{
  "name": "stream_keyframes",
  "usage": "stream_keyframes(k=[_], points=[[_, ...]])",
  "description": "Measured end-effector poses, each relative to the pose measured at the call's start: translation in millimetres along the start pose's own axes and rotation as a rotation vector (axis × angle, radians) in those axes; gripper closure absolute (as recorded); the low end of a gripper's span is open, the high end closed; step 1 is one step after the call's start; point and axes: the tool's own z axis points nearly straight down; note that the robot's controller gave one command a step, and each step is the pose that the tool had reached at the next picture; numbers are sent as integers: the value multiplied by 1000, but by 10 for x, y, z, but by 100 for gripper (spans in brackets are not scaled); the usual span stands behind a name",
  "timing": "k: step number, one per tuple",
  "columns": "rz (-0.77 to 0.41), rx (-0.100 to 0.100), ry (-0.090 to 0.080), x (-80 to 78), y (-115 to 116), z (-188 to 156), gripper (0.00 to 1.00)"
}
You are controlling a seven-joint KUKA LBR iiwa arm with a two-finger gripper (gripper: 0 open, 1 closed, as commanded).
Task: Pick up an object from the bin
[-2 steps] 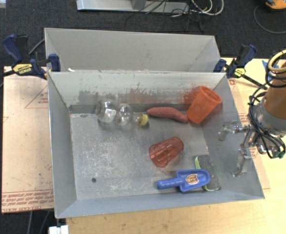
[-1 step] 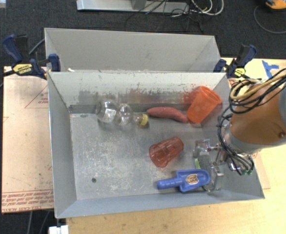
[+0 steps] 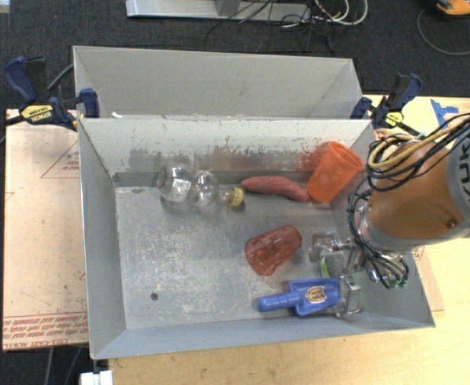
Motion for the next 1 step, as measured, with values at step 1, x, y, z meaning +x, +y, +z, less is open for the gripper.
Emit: stream_keyframes(k=[1], points=[[24, 2, -11, 22, 61, 324, 0]])
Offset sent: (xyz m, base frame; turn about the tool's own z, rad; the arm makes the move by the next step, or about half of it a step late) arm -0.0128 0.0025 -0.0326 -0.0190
